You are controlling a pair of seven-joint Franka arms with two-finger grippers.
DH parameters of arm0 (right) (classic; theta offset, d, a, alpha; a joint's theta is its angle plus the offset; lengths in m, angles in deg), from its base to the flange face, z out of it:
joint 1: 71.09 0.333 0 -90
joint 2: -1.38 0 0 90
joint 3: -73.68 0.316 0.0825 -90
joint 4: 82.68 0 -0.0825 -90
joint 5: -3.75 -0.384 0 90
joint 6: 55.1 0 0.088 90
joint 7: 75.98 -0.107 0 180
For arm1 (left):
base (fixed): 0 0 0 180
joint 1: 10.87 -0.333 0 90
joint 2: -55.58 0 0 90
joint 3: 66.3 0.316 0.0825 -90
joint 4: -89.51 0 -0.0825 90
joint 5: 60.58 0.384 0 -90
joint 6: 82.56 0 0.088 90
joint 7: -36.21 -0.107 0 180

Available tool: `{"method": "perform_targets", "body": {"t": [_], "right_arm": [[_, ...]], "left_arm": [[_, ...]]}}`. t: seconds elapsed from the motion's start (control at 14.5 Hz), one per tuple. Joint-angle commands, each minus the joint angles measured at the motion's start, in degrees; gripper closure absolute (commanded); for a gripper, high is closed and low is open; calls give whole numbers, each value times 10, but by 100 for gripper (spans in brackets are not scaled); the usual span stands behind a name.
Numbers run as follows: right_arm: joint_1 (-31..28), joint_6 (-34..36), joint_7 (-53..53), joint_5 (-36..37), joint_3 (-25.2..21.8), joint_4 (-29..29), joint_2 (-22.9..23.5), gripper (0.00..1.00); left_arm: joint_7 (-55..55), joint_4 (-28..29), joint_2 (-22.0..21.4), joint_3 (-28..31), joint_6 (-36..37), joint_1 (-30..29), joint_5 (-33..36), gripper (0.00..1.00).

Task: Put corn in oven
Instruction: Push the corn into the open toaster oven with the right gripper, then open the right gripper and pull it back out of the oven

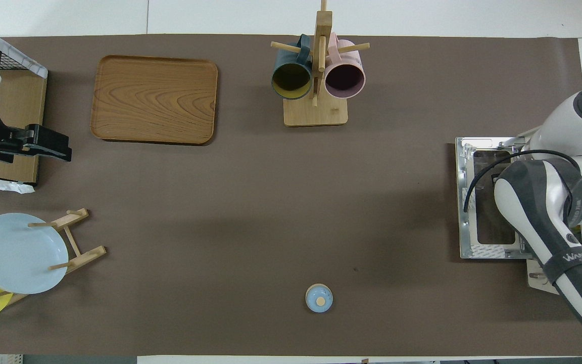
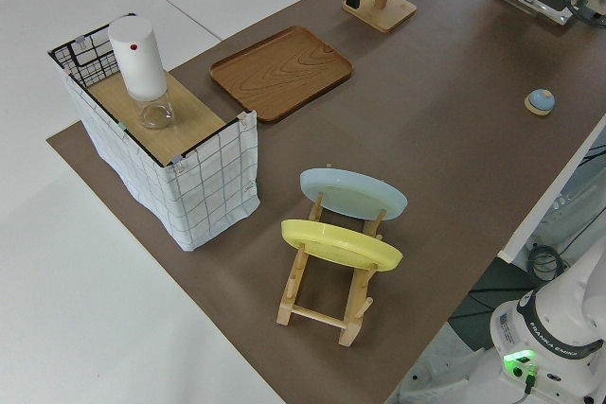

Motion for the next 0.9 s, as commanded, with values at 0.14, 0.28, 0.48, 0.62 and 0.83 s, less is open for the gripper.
{"method": "perform_targets", "body": {"t": [0.14, 0.28, 0.48, 0.62, 0.83], "right_arm": [[-9, -13, 17, 4, 7, 9, -5, 39], [-6, -8, 15, 3, 13, -3, -6, 37], [-6, 17, 8, -23, 39, -26, -6, 36], [-6, 20, -23, -33, 62, -32, -5, 51], [-6, -24, -71, -35, 90, -6, -8, 100]], "left_arm": [[-4, 12, -12, -2, -4, -5, -7, 0], [-4, 12, -13, -2, 3, -5, -7, 0], [-3, 12, -13, -2, 3, -5, -7, 0], [-3, 12, -13, -2, 3, -5, -6, 0], [-3, 12, -13, -2, 3, -5, -7, 0]]}}
